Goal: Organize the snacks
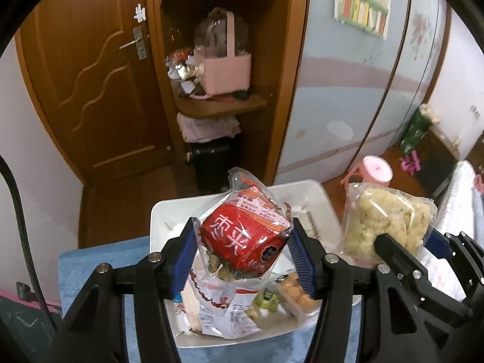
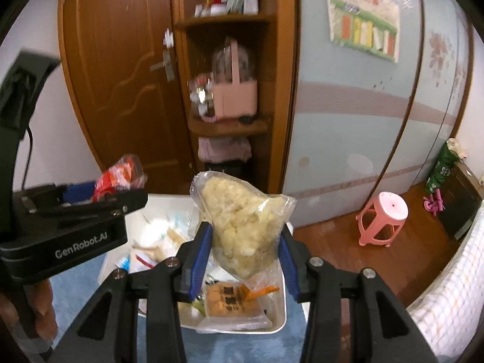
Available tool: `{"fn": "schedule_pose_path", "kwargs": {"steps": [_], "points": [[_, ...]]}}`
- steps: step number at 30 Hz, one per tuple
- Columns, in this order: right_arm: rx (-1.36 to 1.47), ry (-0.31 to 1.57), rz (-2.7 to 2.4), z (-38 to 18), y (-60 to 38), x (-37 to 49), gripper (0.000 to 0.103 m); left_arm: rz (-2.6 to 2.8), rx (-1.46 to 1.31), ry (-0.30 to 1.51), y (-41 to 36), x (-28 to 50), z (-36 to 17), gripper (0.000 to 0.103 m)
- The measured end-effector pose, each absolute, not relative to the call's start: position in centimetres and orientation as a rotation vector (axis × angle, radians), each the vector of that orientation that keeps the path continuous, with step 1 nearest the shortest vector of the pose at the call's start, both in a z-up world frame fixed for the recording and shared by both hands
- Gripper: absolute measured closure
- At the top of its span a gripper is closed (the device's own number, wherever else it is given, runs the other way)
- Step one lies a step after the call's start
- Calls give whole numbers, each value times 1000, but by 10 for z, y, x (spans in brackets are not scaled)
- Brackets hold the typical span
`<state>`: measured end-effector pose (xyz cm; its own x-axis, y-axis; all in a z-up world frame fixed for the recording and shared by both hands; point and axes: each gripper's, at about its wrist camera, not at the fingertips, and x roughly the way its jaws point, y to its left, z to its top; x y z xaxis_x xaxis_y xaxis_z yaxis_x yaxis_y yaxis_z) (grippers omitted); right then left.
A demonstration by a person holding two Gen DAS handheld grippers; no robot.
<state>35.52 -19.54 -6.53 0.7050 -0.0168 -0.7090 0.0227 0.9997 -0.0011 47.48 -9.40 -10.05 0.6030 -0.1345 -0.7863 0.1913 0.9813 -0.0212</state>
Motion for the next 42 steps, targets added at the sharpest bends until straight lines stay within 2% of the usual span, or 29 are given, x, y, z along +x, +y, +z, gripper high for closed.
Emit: {"fn": "schedule_pose_path", "kwargs": {"steps": [3,5,9,23,42], "points": [[-41,859,-6,-89,-188,363,52,-142,106,920,-94,475,-116,25],[-72,894,-2,-100,-182,363,33,-130,124,922,-90,473,-122,10],[-100,862,26,-100,-173,349,19,-118,132,939,-80,461,-124,9],[-90,811,76,-58,-156,284,19,-43,70,876,-50,381,-77,9],[-36,792,108,-5,-162,127,19,18,-18,864,-35,176,-31,9]]}}
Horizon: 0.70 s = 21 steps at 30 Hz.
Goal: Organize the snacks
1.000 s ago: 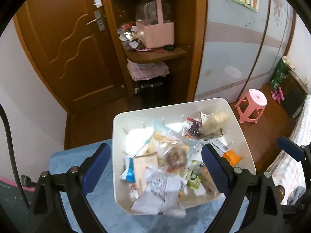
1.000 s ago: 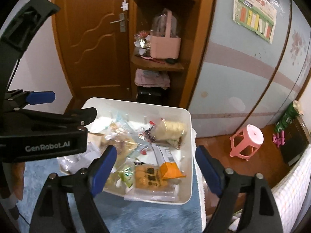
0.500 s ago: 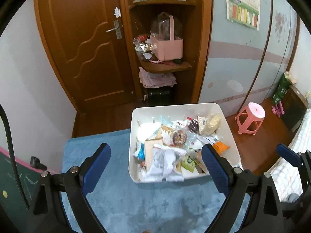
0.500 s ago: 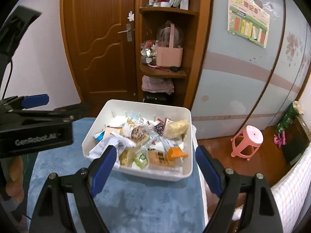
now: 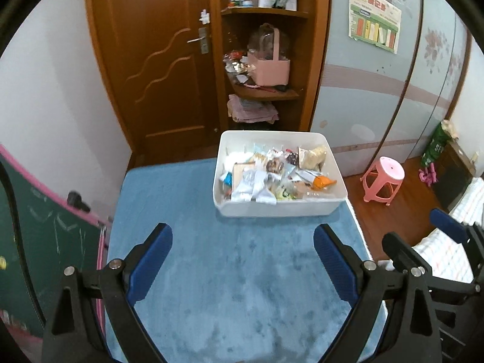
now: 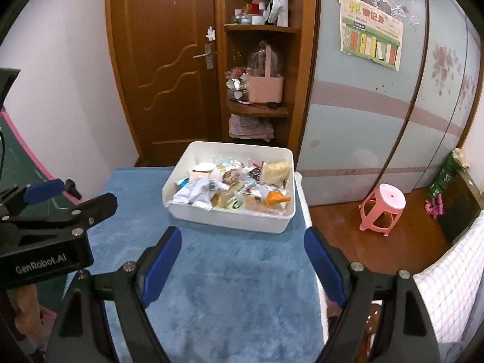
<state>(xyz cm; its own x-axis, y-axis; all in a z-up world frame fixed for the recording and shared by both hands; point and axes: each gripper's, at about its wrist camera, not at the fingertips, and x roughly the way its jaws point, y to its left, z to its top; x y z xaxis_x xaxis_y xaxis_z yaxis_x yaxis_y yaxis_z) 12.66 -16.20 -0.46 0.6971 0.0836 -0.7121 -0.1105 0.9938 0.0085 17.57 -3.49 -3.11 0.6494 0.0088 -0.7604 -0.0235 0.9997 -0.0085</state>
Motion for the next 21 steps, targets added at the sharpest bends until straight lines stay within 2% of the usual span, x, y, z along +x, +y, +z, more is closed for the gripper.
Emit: {"fn": "schedule_pose_path", "kwargs": {"steps": [8,21], "points": [[94,786,171,13,-164,82,19,99,-62,863,-19,115,-19,8],[79,863,137,7,-154,50,19,134,-64,915,-19,60,-33,8]]}}
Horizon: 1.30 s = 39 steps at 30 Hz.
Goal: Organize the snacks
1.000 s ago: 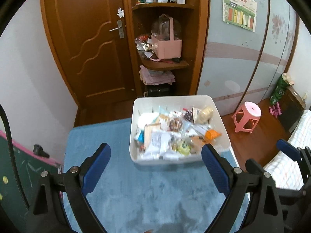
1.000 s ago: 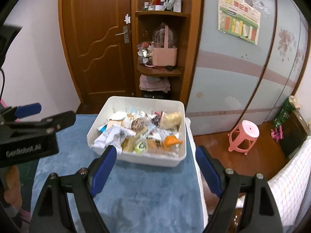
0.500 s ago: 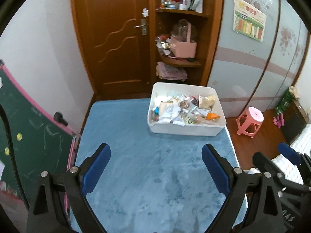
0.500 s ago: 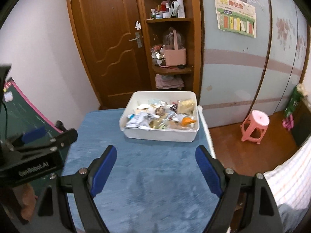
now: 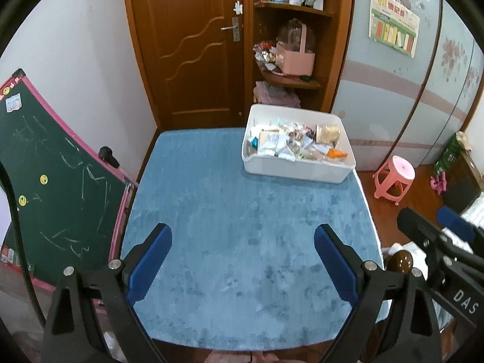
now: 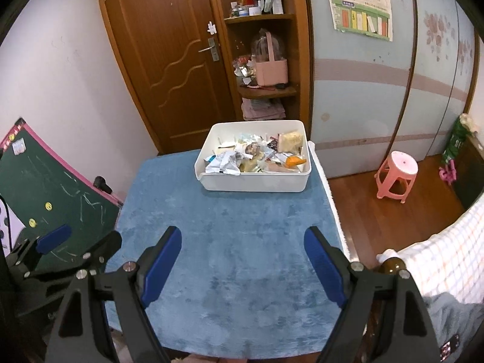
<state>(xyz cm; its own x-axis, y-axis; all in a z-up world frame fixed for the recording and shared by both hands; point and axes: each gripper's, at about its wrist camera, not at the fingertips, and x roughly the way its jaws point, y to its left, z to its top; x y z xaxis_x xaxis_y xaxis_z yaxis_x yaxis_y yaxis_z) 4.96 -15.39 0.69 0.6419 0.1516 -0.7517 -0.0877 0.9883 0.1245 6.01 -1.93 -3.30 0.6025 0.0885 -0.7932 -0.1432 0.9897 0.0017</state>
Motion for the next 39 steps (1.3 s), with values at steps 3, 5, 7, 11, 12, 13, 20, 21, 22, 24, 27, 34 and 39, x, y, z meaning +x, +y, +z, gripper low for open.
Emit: {"fn": "schedule_pose_path", "kwargs": {"steps": [3,5,7,11,12,13,20,21,22,24,27,34,39], "points": [[54,850,134,7,-151,43,19,145,-53,929,-20,57,-36,8],[40,843,130,8,-151,39,19,152,-61,936,-18,56,-36,8],[37,846,132,7,-151,37,19,163,-68,936,-16,55,-36,8],[31,867,136,4,-149,35,19,173,-62,946,-15,54,-39,8],[31,870,135,3,-148,35,19,171,-61,953,-15,54,-40,8],[34,872,137,2,-149,35,19,169,-59,959,-15,54,-42,8],[43,886,149,0,-150,38,19,175,-47,980,-17,57,-46,8],[45,890,149,0,-150,39,19,174,-47,980,-16,57,-46,8],[46,893,148,-1,-150,39,19,173,-48,979,-17,57,-46,8],[50,898,146,-1,-150,40,19,171,-49,979,-17,57,-46,8],[53,902,141,-1,-151,42,19,166,-47,981,-16,59,-48,8],[53,903,145,-2,-153,42,19,161,-47,983,-16,60,-48,8],[67,914,145,-5,-151,44,19,159,-48,985,-16,60,-48,8]]}}
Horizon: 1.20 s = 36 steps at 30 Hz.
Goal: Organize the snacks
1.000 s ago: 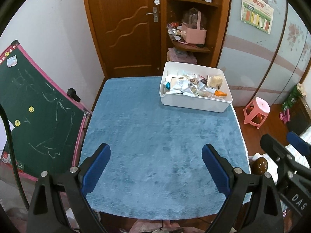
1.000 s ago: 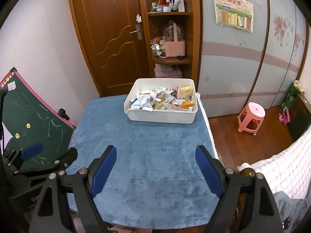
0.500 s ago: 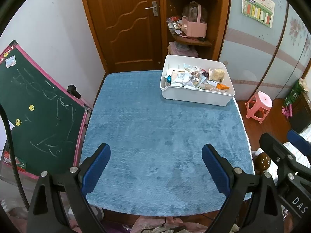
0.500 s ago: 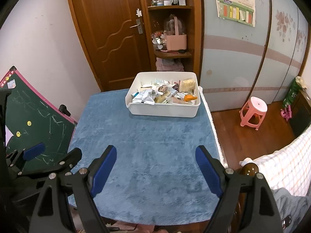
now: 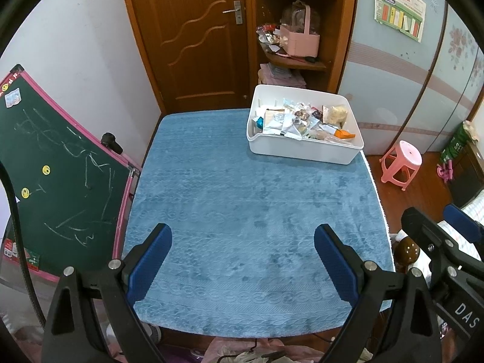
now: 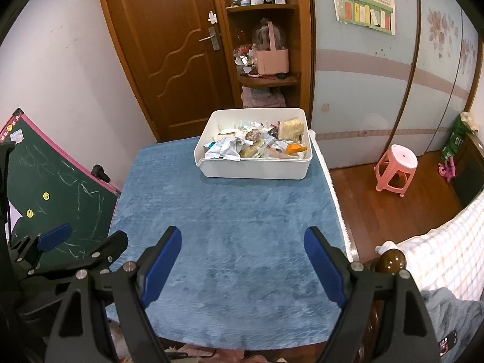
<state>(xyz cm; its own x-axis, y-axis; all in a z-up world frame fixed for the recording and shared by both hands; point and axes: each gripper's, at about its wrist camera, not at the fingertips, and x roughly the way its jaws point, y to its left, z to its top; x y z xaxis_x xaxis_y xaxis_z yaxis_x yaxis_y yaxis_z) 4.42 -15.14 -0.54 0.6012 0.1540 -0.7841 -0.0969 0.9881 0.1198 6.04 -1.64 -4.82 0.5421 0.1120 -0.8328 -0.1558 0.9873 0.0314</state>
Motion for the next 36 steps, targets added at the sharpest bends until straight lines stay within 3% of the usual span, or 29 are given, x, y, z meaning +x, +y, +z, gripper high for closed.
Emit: {"fn": "schedule_pose_path", "kwargs": {"steps": [36], "points": [[66,919,157,-13,-136,47,19,165,-64,1000,-10,58,-55,8]]}}
